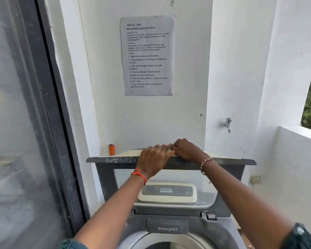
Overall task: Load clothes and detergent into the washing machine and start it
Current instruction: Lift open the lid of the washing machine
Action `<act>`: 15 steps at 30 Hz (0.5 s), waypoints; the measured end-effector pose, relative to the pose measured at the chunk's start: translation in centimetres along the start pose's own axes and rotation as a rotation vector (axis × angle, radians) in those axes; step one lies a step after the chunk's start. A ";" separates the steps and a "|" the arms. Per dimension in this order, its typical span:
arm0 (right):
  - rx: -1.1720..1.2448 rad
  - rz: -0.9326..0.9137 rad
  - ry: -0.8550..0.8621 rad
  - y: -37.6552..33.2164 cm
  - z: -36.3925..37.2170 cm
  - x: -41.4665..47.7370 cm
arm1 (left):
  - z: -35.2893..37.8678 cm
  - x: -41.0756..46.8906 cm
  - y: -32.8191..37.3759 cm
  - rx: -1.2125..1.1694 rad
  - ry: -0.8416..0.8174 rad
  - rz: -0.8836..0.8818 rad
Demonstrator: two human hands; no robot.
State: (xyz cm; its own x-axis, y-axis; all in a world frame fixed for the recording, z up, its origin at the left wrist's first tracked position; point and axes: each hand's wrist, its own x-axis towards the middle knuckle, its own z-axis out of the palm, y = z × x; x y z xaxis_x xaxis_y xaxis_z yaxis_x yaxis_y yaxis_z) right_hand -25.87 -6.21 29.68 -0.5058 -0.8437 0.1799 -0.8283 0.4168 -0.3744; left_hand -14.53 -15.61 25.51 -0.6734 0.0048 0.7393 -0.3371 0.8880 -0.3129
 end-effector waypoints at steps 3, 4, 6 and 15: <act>-0.009 0.013 -0.024 0.5 -0.5 1.2 | 1.0 1.6 -1.1 0.005 -0.055 -0.041; -0.006 0.025 -0.012 0.6 -0.6 1.4 | 1.1 2.1 -1.4 0.005 -0.072 -0.056; -0.037 0.032 0.046 0.5 -0.8 1.6 | 0.9 3.0 -1.7 -0.021 -0.142 -0.046; -0.339 -0.043 0.561 1.4 2.5 2.6 | 2.2 4.9 -2.4 -0.095 -0.196 -0.101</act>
State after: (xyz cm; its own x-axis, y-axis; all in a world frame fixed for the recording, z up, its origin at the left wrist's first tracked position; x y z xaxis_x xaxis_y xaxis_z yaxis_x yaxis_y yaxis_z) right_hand -27.70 -8.66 27.35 -0.4435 -0.5959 0.6694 -0.8344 0.5473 -0.0655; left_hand -18.44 -18.73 28.54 -0.7572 -0.1675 0.6313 -0.3523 0.9186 -0.1789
